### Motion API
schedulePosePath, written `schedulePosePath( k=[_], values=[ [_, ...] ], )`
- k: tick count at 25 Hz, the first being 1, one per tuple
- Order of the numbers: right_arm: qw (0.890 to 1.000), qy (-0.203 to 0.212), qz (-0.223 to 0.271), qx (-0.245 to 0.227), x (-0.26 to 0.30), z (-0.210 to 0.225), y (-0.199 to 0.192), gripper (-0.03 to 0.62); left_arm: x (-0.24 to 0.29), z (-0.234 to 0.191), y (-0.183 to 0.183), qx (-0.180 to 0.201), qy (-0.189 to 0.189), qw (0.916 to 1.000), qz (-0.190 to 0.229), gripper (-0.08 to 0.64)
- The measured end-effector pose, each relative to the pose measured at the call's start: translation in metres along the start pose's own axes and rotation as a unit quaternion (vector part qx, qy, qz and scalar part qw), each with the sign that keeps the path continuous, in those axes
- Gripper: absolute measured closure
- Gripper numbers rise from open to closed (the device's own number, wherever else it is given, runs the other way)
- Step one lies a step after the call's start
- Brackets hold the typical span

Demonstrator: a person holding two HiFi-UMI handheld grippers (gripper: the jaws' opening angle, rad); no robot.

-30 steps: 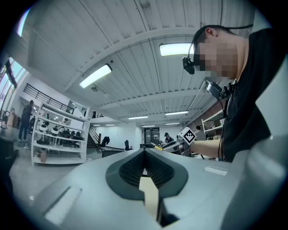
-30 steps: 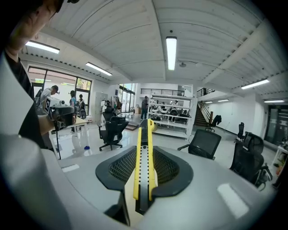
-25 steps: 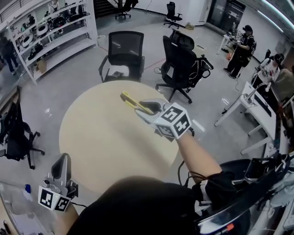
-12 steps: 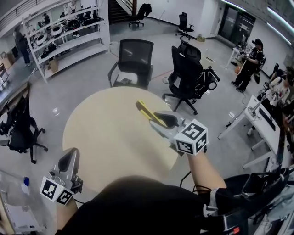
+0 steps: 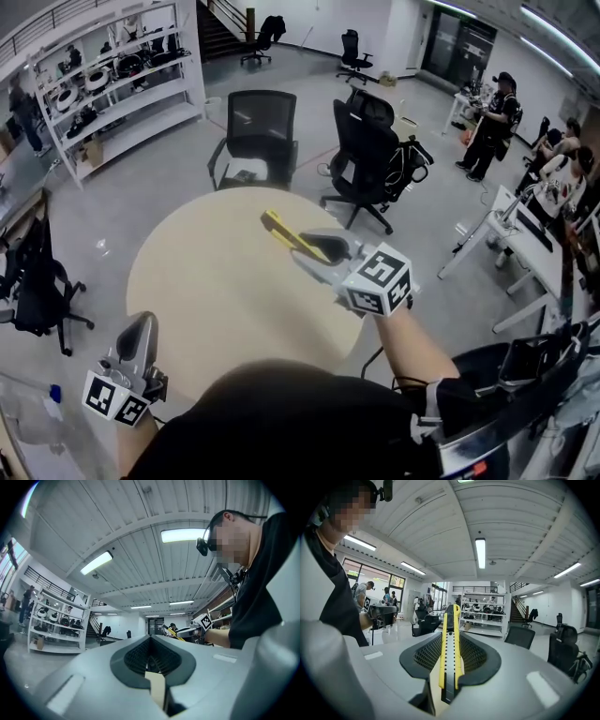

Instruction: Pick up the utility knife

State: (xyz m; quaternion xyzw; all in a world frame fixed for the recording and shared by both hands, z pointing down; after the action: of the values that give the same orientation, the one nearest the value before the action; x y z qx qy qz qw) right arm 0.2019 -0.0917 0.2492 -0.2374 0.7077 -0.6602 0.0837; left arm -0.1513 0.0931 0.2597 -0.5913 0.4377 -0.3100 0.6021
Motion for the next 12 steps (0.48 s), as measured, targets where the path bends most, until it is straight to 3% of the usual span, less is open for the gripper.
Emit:
schedulePosePath(
  k=[12],
  values=[
    [1.000, 0.010, 0.013, 0.025, 0.0032, 0.0078, -0.0045, 0.459, 0.0090, -0.0045, -0.0072, -0.004, -0.008, 0.9999, -0.007, 0.563]
  ],
)
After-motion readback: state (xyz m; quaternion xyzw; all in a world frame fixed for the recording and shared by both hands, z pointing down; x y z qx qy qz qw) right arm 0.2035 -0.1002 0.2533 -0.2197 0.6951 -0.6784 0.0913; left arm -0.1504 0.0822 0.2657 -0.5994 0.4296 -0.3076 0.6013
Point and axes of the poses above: the fingertips, and each gripper's own axes: x forward along the fingers, z to its right, y out of its top, the point moved 9 cm from there along -x, backward along the fingers, and after that the axes turned 2 degrees about -x, right-handed, at the moved point
